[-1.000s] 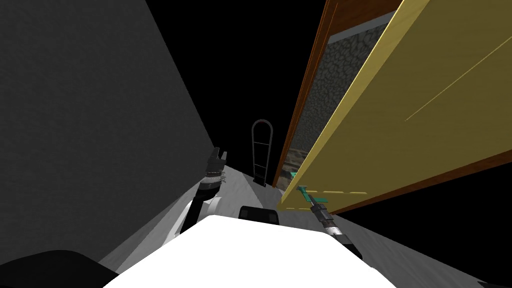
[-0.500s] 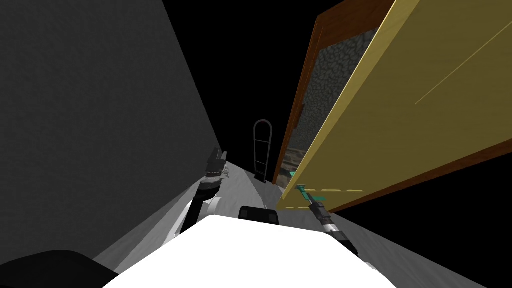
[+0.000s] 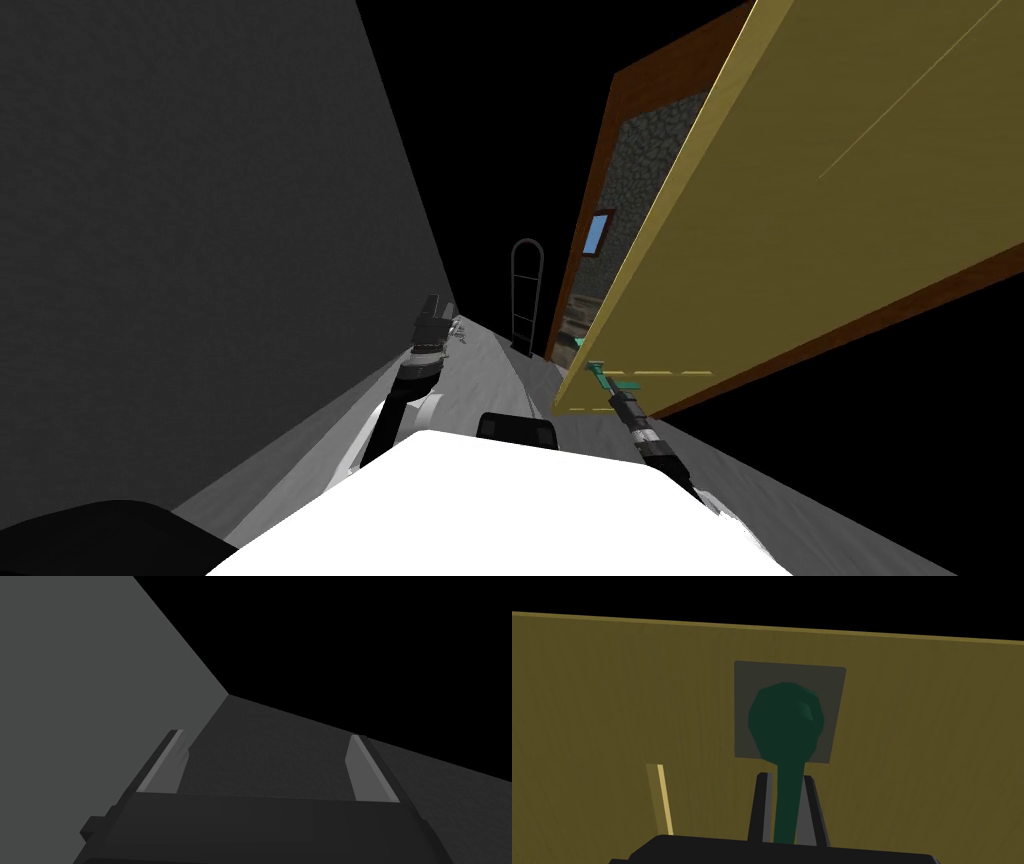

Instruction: Pull the door open

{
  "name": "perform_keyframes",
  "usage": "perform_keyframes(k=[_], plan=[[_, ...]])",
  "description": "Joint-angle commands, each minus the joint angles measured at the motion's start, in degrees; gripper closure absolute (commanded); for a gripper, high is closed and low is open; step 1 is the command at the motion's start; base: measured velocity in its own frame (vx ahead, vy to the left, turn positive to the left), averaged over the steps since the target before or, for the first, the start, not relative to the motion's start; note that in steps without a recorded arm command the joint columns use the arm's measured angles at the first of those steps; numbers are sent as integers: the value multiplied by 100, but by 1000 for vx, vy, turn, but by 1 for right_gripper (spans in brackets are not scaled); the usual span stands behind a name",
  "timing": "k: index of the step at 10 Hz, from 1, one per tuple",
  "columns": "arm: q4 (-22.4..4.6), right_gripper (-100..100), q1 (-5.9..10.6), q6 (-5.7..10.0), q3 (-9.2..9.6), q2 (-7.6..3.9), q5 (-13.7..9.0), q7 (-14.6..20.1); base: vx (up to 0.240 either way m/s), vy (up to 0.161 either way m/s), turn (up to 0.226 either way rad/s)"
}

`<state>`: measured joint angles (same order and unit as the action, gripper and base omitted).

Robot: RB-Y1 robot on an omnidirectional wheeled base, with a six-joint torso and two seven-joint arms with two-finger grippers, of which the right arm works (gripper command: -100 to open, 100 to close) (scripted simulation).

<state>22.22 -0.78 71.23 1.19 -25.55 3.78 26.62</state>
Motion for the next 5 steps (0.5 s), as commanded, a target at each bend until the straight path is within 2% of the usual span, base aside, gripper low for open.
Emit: perform_keyframes(k=[1, 2, 4, 5], plan=[[126, 100, 20, -166, 72, 67, -25, -43, -192, -70, 75], [116, 100, 20, -166, 72, 67, -25, -43, -90, -50, 9], [162, 100, 191, -377, 169, 133, -115, -130, -164, -80, 136], [162, 100, 191, -377, 169, 133, -115, -130, -149, -54, 71]])
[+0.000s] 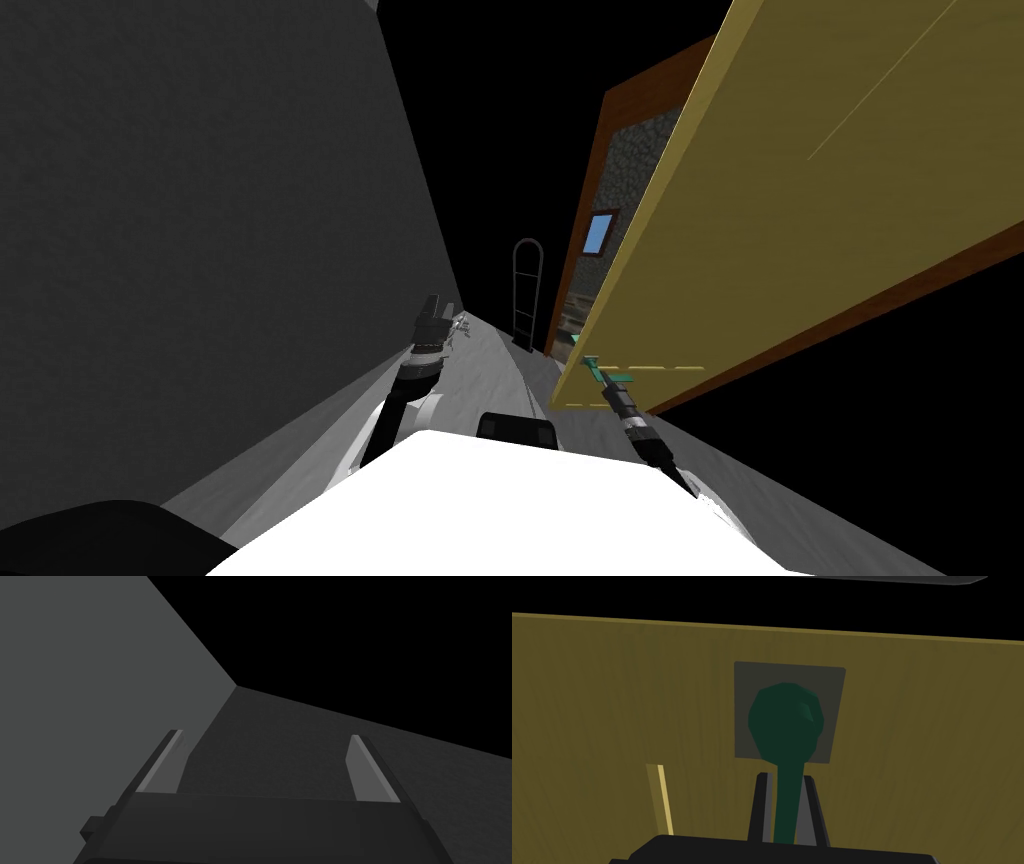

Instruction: Pull the door open

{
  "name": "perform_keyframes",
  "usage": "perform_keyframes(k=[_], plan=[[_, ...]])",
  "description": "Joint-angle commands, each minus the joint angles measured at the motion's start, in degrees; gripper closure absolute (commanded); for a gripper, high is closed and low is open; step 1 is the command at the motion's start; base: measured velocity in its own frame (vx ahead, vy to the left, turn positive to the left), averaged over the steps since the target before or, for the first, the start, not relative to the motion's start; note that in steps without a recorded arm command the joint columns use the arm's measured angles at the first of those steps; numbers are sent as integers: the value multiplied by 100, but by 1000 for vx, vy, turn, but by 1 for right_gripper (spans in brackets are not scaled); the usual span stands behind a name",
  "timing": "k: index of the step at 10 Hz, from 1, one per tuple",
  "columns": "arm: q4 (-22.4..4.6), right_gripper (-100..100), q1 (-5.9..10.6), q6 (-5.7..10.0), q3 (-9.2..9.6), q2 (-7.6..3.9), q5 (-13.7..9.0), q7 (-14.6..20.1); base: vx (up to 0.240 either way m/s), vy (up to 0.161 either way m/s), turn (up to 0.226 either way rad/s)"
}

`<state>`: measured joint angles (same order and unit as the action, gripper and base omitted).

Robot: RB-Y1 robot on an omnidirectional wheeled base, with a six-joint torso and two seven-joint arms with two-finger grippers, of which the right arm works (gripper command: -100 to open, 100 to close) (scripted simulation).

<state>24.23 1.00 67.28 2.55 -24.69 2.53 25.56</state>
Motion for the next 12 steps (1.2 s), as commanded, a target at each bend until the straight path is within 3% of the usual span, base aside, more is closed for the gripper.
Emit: perform_keyframes(k=[1, 2, 4, 6, 8, 9, 12], plan=[[-11, 100, 145, -146, 109, 99, -59, -91, -201, -100, 115], [2, 100, 207, -223, 145, 123, -93, -123, -237, -122, 182], [2, 100, 207, -223, 145, 123, -93, -123, -112, -49, 21], [31, 100, 347, -397, 225, 177, -167, -194, -142, -70, 97], [31, 100, 347, -397, 225, 177, -167, -194, -85, -45, 24], [54, 100, 454, -530, 287, 219, -224, -249, -115, -58, 72], [68, 100, 520, -611, 325, 244, -259, -283, -126, -115, 86]])
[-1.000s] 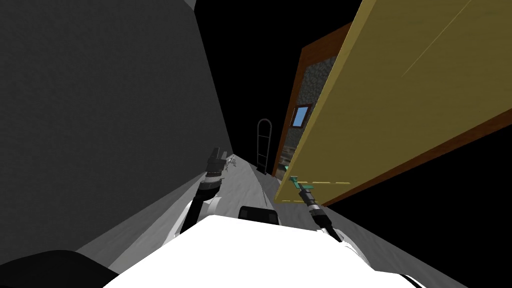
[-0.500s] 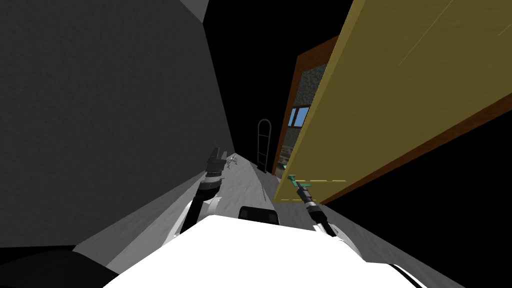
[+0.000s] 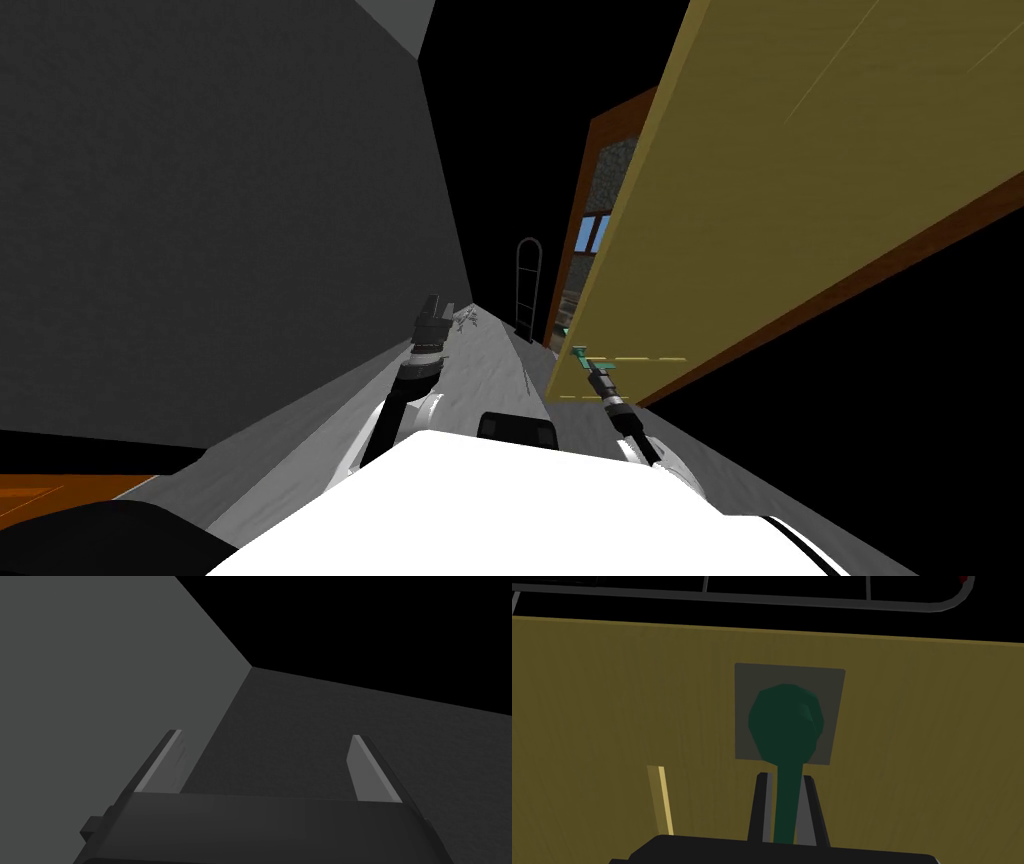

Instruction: Pull the door open

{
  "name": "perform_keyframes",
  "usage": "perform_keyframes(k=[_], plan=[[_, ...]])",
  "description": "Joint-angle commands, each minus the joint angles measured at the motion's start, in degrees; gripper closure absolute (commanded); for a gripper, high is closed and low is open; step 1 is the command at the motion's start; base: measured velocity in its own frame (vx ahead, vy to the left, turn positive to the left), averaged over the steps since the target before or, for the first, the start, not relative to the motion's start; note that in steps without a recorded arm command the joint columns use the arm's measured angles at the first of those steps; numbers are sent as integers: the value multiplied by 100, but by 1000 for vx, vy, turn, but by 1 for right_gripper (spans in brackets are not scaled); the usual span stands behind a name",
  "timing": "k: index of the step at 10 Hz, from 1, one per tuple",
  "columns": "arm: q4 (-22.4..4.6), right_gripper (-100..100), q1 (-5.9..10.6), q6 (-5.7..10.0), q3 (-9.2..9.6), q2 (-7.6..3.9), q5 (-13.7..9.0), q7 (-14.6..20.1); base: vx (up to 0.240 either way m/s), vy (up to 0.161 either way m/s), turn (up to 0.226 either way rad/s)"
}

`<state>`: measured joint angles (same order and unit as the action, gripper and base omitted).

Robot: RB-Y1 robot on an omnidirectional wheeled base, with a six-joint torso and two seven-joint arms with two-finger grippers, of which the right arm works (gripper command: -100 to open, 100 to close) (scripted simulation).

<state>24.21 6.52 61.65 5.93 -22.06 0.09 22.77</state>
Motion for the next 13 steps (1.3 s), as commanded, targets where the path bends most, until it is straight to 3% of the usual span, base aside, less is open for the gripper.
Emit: perform_keyframes(k=[1, 2, 5, 7, 8, 9, 13], plan=[[0, 100, 0, 0, 0, 0, 0, 0, -24, -17, 21], [-55, 100, -111, 163, 17, -76, -8, 66, -102, -18, 255], [-124, 100, -215, 348, 23, -165, -22, 136, -139, -20, 142], [-347, 100, -215, 348, 23, -165, -22, 136, -51, -18, 1], [-88, 100, -215, 348, 23, -165, -22, 136, -10, -5, -30], [-124, 100, -215, 348, 23, -165, -22, 136, 0, 0, 0], [-230, 100, -373, 630, 31, -300, -43, 242, -75, -36, 132]])
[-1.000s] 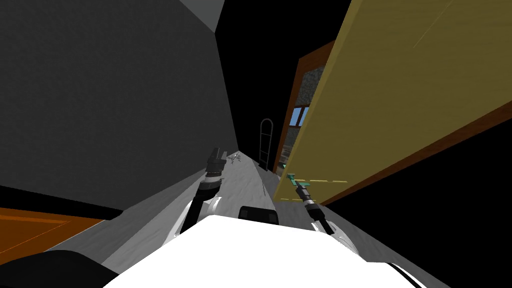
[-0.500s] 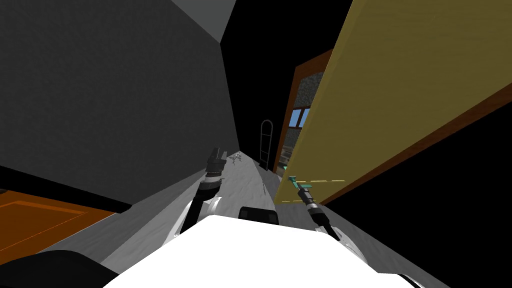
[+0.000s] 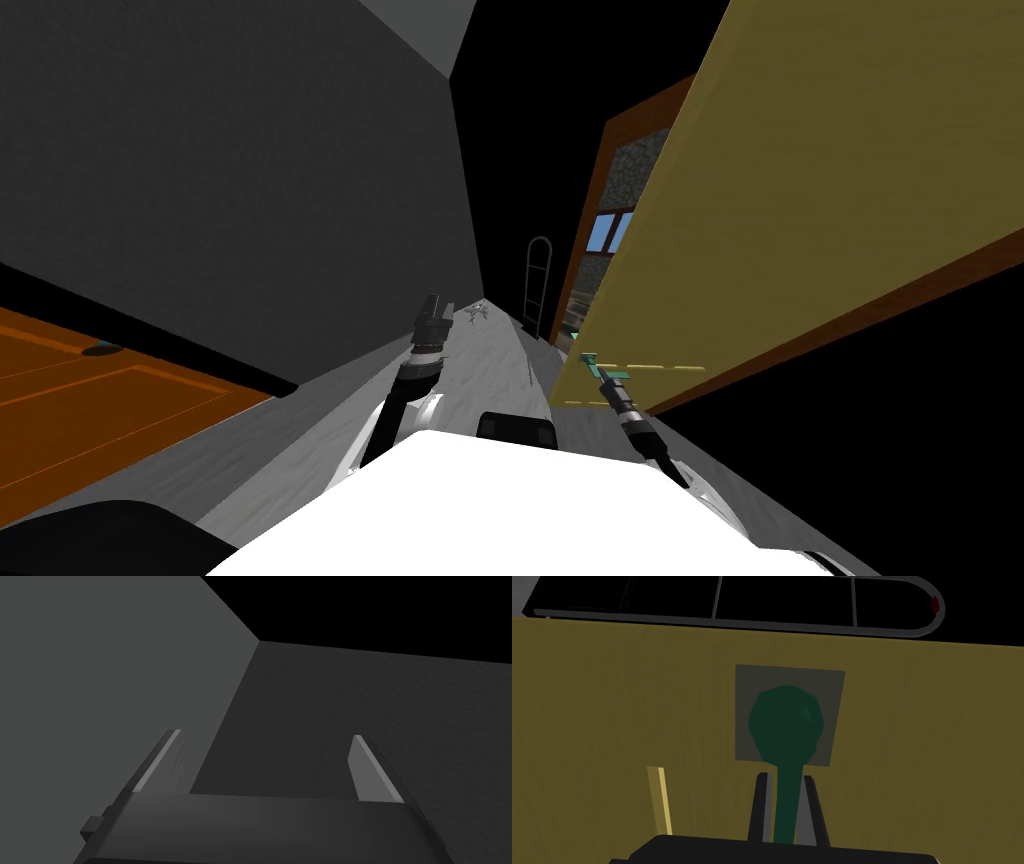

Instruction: Pull the door open

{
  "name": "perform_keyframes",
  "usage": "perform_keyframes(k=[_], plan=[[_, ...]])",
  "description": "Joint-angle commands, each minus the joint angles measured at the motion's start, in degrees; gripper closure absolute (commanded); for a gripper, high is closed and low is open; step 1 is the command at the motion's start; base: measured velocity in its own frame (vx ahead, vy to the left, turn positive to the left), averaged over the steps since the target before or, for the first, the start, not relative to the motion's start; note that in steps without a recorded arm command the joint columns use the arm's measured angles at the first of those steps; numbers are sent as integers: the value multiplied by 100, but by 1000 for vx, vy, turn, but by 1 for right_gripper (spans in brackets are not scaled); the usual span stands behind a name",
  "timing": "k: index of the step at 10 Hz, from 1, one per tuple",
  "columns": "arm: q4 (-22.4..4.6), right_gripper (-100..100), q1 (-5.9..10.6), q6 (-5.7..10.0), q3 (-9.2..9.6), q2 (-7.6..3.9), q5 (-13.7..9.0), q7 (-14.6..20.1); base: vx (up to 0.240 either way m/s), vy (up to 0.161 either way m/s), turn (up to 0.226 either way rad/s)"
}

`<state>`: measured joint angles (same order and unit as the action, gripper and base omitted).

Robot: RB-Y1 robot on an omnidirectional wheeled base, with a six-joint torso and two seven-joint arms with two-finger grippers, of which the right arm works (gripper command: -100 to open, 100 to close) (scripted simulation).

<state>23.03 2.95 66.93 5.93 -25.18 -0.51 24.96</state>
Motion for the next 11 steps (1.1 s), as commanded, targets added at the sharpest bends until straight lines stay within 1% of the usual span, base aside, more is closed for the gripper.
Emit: perform_keyframes(k=[1, 2, 3, 4, 5, 6, 7, 9, 10, 11], plan=[[-139, 100, -55, 172, 34, -22, 12, 49, -124, -37, 103], [-139, 100, -55, 172, 34, -22, 12, 49, -76, -30, 37], [-211, 100, -163, 364, 39, -114, -3, 121, -141, -57, 213], [-38, 100, -163, 349, 39, -114, -3, 121, -144, -70, 116], [-90, 100, -163, 364, 39, -114, -3, 121, -62, -33, 12], [-211, 100, -163, 364, 39, -114, -3, 121, -7, -2, -5], [-211, 100, -163, 364, 39, -114, -3, 121, 16, 9, -12], [-286, 100, -276, 564, 46, -210, -18, 196, -75, -43, 149], [-170, 100, -280, 460, 41, -190, -17, 172, -49, -30, 49], [-159, 100, -391, 619, 95, -228, 18, 207, -129, -65, 145]])
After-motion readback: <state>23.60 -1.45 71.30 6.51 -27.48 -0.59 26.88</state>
